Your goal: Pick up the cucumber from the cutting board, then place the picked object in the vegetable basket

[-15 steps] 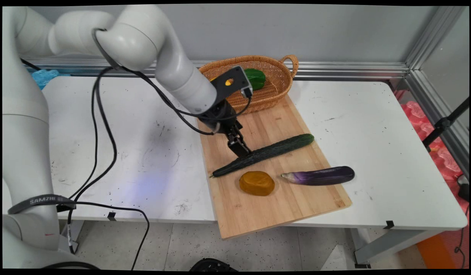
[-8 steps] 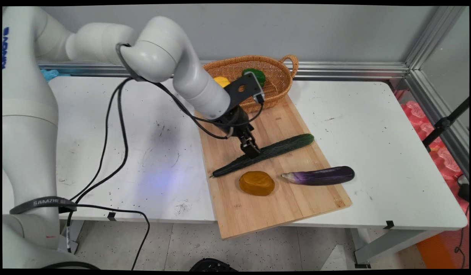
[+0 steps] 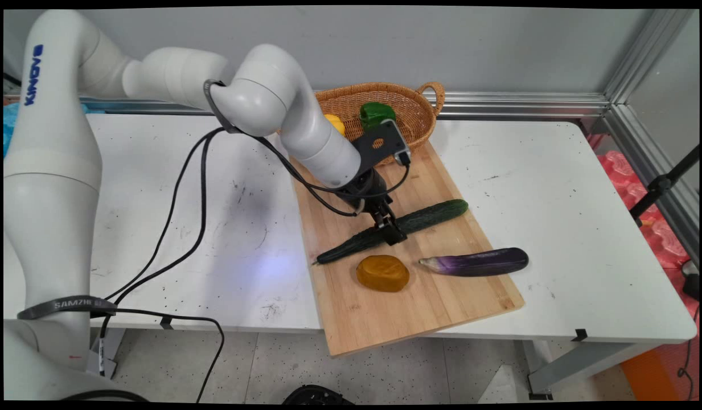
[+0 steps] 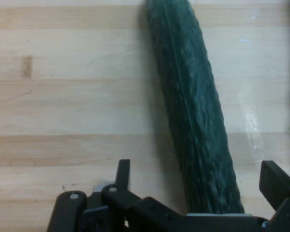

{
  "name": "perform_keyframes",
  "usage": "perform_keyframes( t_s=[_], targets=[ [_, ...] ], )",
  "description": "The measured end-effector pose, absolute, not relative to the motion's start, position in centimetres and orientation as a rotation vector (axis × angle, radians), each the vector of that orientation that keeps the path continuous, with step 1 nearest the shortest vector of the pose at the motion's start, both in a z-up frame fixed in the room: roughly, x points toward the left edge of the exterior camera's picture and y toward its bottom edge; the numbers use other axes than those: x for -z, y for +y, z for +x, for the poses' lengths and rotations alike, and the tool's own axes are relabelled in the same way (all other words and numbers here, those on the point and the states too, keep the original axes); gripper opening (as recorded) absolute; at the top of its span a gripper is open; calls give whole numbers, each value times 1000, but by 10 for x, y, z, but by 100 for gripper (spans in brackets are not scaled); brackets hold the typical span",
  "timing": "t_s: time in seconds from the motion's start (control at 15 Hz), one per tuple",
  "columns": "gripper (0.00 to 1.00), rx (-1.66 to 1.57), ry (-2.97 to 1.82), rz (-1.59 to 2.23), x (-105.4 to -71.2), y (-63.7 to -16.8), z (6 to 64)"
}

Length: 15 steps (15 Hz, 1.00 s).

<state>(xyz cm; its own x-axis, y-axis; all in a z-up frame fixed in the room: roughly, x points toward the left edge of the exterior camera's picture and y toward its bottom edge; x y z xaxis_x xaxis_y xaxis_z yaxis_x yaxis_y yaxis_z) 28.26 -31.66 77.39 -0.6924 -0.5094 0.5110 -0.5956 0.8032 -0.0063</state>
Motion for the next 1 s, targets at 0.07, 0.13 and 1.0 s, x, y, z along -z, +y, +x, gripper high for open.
perform_keyframes(
  t_s=[0.07,0.13,1.0],
  targets=[
    [100,-229,-2493,822,-772,-317,280],
    [100,-225,-2494,823,-770,-318,279],
    [0,-167,-2496,828,-771,-322,264]
  ],
)
